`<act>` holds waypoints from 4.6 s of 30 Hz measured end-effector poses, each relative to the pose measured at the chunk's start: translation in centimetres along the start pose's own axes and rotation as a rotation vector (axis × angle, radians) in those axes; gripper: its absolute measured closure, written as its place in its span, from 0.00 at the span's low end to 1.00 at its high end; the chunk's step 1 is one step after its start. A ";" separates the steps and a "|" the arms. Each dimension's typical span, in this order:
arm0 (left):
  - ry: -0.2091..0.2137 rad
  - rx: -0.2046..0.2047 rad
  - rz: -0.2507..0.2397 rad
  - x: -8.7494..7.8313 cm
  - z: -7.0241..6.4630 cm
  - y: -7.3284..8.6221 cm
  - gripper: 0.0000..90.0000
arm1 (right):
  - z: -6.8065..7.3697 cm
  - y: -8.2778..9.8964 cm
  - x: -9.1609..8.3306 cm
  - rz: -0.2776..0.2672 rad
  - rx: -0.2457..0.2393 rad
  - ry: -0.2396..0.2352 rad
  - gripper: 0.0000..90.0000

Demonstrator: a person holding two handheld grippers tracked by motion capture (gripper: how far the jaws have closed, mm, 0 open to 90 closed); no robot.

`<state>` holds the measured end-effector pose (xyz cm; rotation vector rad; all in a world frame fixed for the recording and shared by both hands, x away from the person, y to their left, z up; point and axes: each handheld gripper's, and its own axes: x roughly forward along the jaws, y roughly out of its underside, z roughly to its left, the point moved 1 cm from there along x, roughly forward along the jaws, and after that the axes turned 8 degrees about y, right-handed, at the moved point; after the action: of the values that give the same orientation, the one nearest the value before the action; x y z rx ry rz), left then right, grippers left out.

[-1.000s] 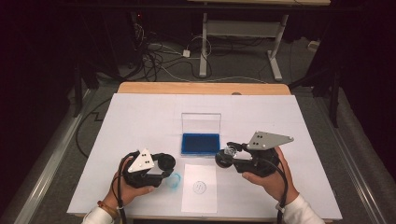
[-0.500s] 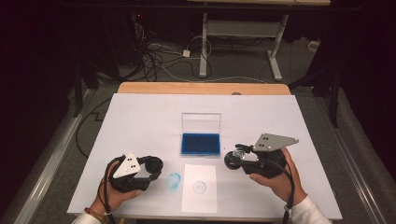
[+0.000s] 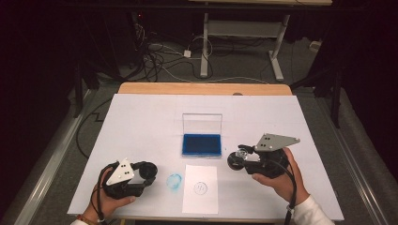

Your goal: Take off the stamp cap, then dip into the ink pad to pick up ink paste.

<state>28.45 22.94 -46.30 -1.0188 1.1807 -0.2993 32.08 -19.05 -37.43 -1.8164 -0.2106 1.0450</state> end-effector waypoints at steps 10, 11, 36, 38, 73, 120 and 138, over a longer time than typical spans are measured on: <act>-0.016 -0.025 0.007 -0.6 0.3 0.9 0.41 | -0.1 -0.1 0.2 0.010 0.007 0.002 0.64; -0.017 -0.026 0.009 -0.6 0.3 0.9 0.41 | -0.1 -0.1 0.2 0.010 0.000 0.004 0.64; 0.001 -0.026 0.001 -0.3 0.4 0.5 0.41 | 0.1 -7.1 2.9 0.031 -0.083 0.017 0.64; 0.002 -0.025 -0.002 -0.4 0.5 0.5 0.41 | 0.4 -7.7 3.7 0.044 -0.098 0.012 0.64; 0.016 -0.028 0.011 -0.3 0.7 0.9 0.41 | 1.4 -7.7 17.2 0.261 -0.076 -0.048 0.64; 0.019 -0.016 0.016 -0.3 0.3 1.0 0.41 | 1.0 -5.6 18.4 0.224 -0.003 -0.079 0.63; 0.023 -0.014 0.015 -0.2 0.3 0.9 0.41 | 1.9 -5.7 18.6 0.236 -0.041 -0.040 0.63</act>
<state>28.38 23.75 -46.85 -1.0204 1.2127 -0.2918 43.78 -4.58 -43.42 -1.8912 -0.0418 1.2497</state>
